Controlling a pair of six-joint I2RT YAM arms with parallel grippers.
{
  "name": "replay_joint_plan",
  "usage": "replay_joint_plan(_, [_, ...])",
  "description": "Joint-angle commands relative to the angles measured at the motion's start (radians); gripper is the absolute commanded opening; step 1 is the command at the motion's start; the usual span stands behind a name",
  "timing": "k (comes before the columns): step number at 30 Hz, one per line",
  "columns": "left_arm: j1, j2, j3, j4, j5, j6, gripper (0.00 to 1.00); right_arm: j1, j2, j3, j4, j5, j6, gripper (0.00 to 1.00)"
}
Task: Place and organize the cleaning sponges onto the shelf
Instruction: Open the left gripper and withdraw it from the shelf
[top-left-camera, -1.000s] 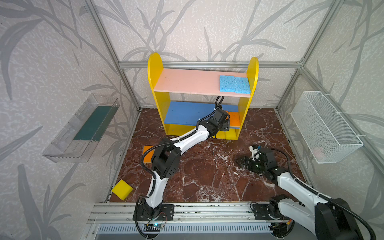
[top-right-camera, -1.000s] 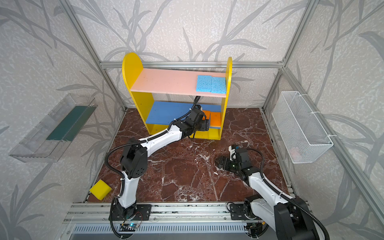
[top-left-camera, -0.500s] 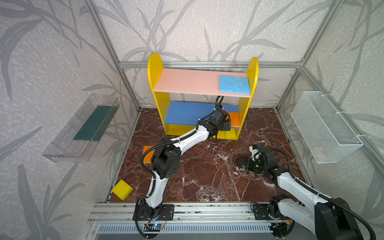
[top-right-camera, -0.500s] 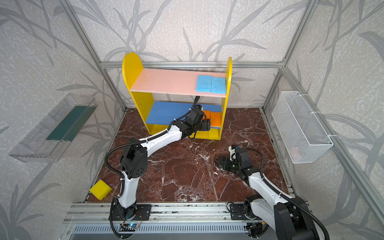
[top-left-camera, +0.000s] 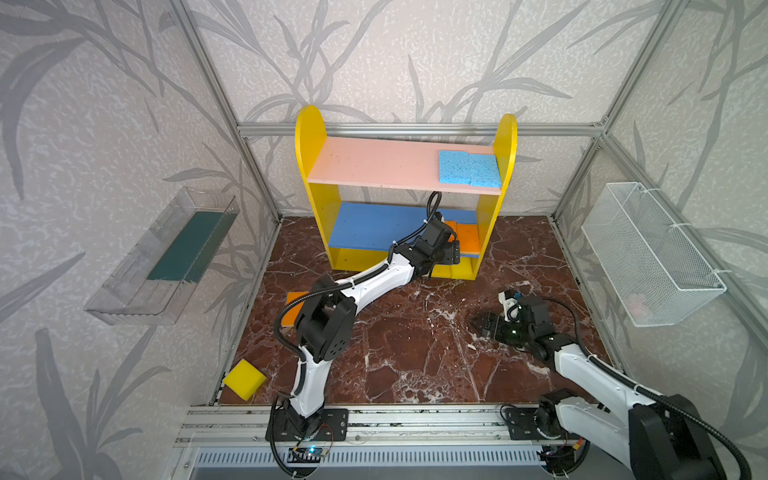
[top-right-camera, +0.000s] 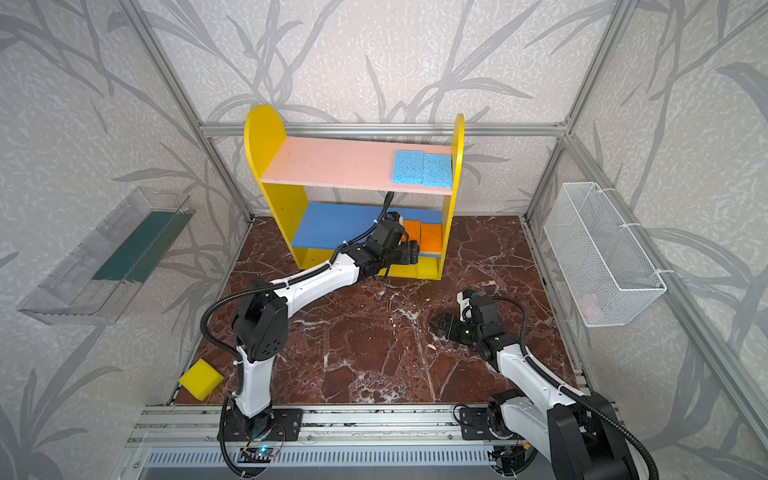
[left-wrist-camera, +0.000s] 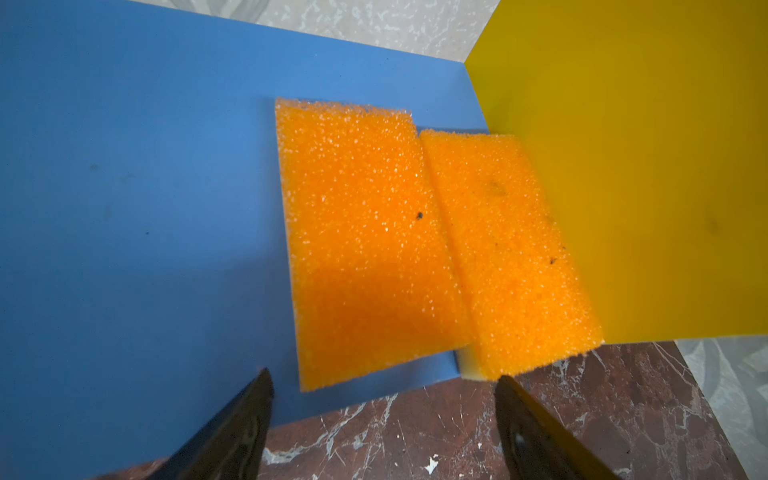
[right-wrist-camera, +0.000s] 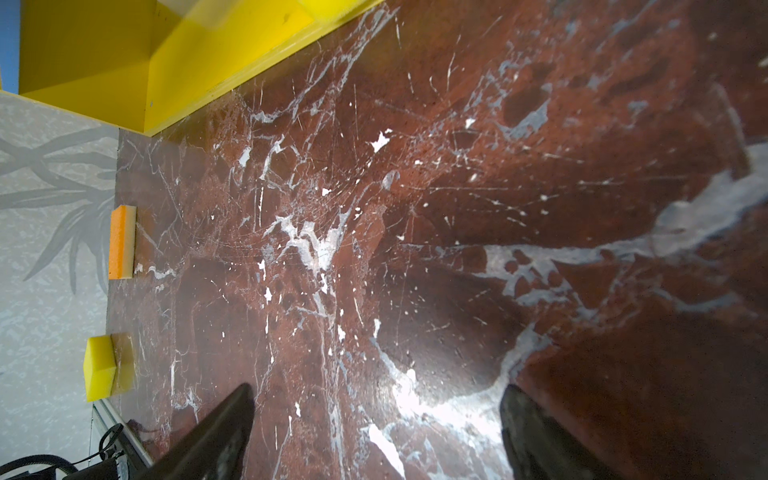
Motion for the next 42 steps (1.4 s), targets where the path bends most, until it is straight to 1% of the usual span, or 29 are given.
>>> replay_joint_plan(1, [0.006, -0.100, -0.062, 0.052, -0.040, -0.009, 0.87, -0.004, 0.002, 0.012, -0.013, -0.009, -0.013, 0.91])
replay_joint_plan(4, [0.004, -0.159, -0.141, 0.085, -0.052, -0.011, 0.87, -0.004, 0.006, 0.016, -0.013, -0.017, -0.019, 0.91])
replay_joint_plan(5, [0.005, -0.178, -0.172, 0.117, -0.024, 0.017, 0.87, -0.004, 0.007, 0.019, -0.015, -0.021, -0.022, 0.91])
replay_joint_plan(7, [0.006, -0.228, -0.242, 0.162, -0.017, 0.009, 0.87, -0.004, 0.008, 0.027, -0.023, -0.033, -0.033, 0.91])
replay_joint_plan(13, [0.002, -0.366, -0.409, 0.192, -0.024, -0.008, 0.87, -0.002, -0.008, 0.028, -0.025, -0.066, -0.035, 0.91])
replay_joint_plan(18, [-0.001, -0.506, -0.575, 0.183, -0.080, -0.031, 0.87, 0.021, -0.068, 0.017, -0.018, -0.073, -0.010, 0.91])
replay_joint_plan(20, [-0.001, -0.572, -0.653, 0.179, -0.107, -0.052, 0.87, 0.052, -0.102, 0.003, 0.006, -0.056, 0.006, 0.91])
replay_joint_plan(24, [0.001, -0.713, -0.813, 0.151, -0.159, -0.095, 0.87, 0.161, -0.122, -0.010, 0.058, 0.022, 0.028, 0.91])
replay_joint_plan(27, [0.013, -0.803, -0.888, 0.066, -0.211, -0.127, 0.86, 0.234, -0.074, -0.002, 0.111, 0.061, 0.038, 0.91])
replay_joint_plan(29, [0.030, -0.847, -0.910, -0.016, -0.247, -0.148, 0.85, 0.268, -0.024, 0.012, 0.152, 0.070, 0.043, 0.91])
replay_joint_plan(32, [0.095, -0.911, -0.952, -0.100, -0.252, -0.184, 0.83, 0.312, 0.065, 0.045, 0.216, 0.076, 0.049, 0.91])
replay_joint_plan(37, [0.299, -0.984, -1.024, -0.142, -0.187, -0.220, 0.78, 0.367, 0.212, 0.118, 0.310, 0.048, 0.056, 0.91])
replay_joint_plan(42, [0.480, -0.989, -1.064, -0.117, -0.160, -0.234, 0.75, 0.398, 0.302, 0.167, 0.347, 0.003, 0.056, 0.91])
